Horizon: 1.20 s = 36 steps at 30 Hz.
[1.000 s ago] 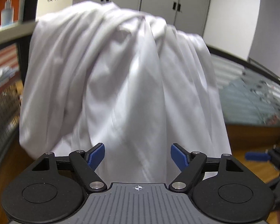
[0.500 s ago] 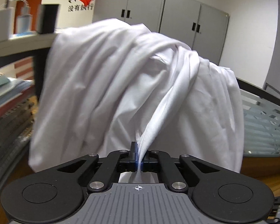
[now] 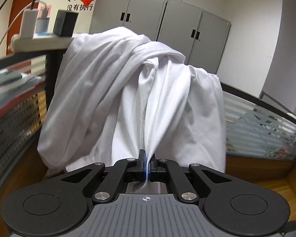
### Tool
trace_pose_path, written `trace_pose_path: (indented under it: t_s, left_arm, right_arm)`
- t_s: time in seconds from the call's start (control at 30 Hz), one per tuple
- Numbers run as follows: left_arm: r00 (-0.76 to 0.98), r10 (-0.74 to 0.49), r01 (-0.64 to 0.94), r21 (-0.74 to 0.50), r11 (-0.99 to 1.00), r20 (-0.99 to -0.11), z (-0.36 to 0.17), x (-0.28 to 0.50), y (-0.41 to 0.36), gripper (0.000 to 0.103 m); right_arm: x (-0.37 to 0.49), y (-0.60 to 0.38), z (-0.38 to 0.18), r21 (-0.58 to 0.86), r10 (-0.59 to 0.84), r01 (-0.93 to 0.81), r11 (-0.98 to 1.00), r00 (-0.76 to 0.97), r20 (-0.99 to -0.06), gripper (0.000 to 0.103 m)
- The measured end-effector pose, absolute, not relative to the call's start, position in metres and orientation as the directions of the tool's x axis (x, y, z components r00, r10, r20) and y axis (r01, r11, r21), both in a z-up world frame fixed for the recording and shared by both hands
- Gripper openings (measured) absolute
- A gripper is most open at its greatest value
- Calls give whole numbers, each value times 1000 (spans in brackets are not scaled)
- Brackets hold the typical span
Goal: Fold clothes
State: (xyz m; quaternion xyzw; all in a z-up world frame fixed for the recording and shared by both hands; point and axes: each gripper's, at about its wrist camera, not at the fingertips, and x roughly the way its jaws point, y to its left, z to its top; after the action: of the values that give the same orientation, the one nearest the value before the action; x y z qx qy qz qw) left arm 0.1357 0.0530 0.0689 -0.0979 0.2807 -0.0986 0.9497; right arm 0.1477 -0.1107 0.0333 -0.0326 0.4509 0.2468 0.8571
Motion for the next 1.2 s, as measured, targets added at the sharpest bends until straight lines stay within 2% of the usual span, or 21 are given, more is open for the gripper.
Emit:
trace_pose_path:
  t_s: [0.1, 0.27, 0.3, 0.37, 0.4, 0.43, 0.7, 0.93, 1.07, 1.1, 1.2]
  left_arm:
    - [816, -261, 148, -252, 957, -515, 72, 127, 52, 3]
    - [812, -278, 174, -240, 955, -514, 76, 117, 47, 3]
    - [811, -278, 175, -240, 955, -514, 76, 116, 46, 3]
    - [811, -280, 175, -243, 954, -514, 77, 115, 47, 3]
    - [812, -279, 175, -241, 955, -514, 77, 115, 46, 3]
    - [810, -281, 178, -240, 954, -514, 77, 115, 46, 3]
    - [797, -292, 185, -247, 951, -529, 74, 121, 45, 3]
    - [789, -323, 220, -250, 943, -523, 71, 124, 41, 3]
    - [784, -345, 242, -258, 935, -515, 70, 124, 38, 3]
    - [783, -350, 247, -260, 933, -514, 70, 124, 38, 3]
    - [781, -359, 252, -269, 930, -511, 69, 125, 39, 3]
  right_arm:
    - [134, -120, 31, 179, 387, -429, 885, 465, -796, 0]
    - [124, -118, 63, 203, 424, -431, 879, 514, -746, 2]
    - [127, -116, 72, 214, 437, -431, 877, 528, -728, 5]
    - [137, -110, 91, 246, 470, -432, 868, 553, -688, 23]
    - [145, -106, 101, 262, 483, -427, 865, 571, -664, 37]
    - [154, -101, 111, 278, 497, -426, 861, 587, -640, 46]
    - [221, -54, 179, 308, 523, -423, 853, 678, -516, 75]
    - [270, -18, 196, 376, 570, -429, 821, 650, -502, 83]
    - [285, 9, 189, 371, 603, -477, 797, 588, -539, 81]
    - [286, 15, 186, 368, 609, -489, 791, 571, -550, 71]
    - [287, 30, 178, 357, 622, -520, 776, 532, -575, 8]
